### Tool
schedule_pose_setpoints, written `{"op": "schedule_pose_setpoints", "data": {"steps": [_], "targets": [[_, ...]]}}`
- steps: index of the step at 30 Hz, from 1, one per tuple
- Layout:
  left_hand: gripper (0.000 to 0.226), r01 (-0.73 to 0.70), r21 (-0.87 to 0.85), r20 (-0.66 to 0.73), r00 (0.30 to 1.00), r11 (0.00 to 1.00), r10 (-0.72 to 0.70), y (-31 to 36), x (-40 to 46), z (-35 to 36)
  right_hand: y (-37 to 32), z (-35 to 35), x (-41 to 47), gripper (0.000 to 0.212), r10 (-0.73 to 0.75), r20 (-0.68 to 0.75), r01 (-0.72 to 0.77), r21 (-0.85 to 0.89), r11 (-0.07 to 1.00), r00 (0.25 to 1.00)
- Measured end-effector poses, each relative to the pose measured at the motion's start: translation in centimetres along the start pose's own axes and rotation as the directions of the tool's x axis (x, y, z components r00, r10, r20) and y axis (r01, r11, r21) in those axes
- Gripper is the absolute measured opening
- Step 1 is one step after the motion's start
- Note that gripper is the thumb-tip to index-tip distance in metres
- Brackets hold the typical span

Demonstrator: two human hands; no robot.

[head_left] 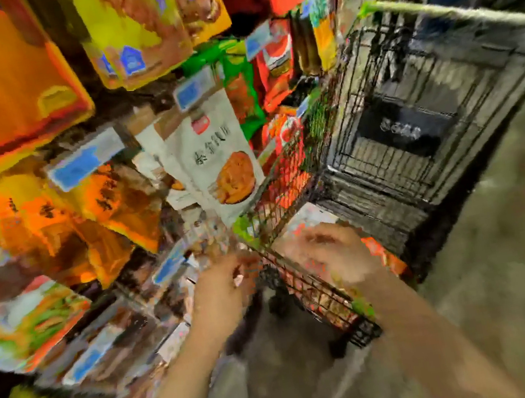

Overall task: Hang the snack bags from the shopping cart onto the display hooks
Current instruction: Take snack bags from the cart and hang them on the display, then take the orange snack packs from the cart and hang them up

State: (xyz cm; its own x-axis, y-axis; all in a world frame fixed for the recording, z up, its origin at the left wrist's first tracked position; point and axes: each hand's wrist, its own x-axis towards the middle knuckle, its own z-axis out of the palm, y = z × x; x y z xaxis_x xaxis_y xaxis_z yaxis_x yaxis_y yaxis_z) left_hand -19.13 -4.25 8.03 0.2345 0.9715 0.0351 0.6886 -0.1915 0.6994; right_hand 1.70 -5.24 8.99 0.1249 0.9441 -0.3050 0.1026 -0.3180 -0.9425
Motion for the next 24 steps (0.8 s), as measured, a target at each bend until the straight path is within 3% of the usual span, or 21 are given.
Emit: {"op": "schedule_pose_setpoints", "data": {"steps": [2, 4, 8, 13, 16, 18, 20, 24], "targets": [[0.017, 0.032, -0.09, 0.135, 0.991, 0.995, -0.02, 0.9, 2.5, 2.8, 2.2, -2.8, 1.2, 0.02, 0.061, -0.099, -0.059, 0.026, 0.998, 0.993], [0.023, -0.032, -0.077, 0.23, 0.972, 0.997, 0.049, 1.7, 5.0, 5.9, 4.2, -5.2, 1.8, 0.015, 0.154, -0.215, -0.129, 0.126, 0.984, 0.965], [0.022, -0.088, -0.013, 0.435, 0.896, 0.996, 0.085, 1.8, 10.3, 12.1, 6.5, -8.1, 3.7, 0.034, 0.277, -0.411, -0.165, 0.287, 0.944, 0.869], [0.045, -0.167, 0.173, 0.775, 0.631, 0.971, -0.03, -1.1, 18.1, 17.2, 9.8, -8.9, 9.6, 0.047, 0.428, -0.552, -0.334, 0.267, 0.904, 0.716], [0.04, -0.128, 0.23, 0.841, 0.524, 0.965, -0.131, -3.1, 22.5, 18.8, 12.1, -8.1, 13.2, 0.066, 0.588, -0.522, -0.578, 0.206, 0.79, 0.618], [0.04, -0.08, 0.245, 0.843, 0.51, 0.966, -0.171, -4.2, 25.2, 20.3, 13.3, -7.6, 15.0, 0.053, 0.704, -0.464, -0.69, 0.237, 0.684, 0.538], [0.044, -0.055, 0.255, 0.844, 0.5, 0.965, -0.194, -5.1, 27.1, 22.0, 14.7, -7.3, 15.9, 0.047, 0.824, -0.397, -0.729, 0.405, 0.553, 0.405], [0.035, -0.059, 0.385, 0.814, 0.492, 0.921, -0.309, -6.9, 30.1, 25.5, 19.3, -6.7, 16.1, 0.067, 0.898, -0.294, -0.819, 0.386, 0.424, 0.326]]}}
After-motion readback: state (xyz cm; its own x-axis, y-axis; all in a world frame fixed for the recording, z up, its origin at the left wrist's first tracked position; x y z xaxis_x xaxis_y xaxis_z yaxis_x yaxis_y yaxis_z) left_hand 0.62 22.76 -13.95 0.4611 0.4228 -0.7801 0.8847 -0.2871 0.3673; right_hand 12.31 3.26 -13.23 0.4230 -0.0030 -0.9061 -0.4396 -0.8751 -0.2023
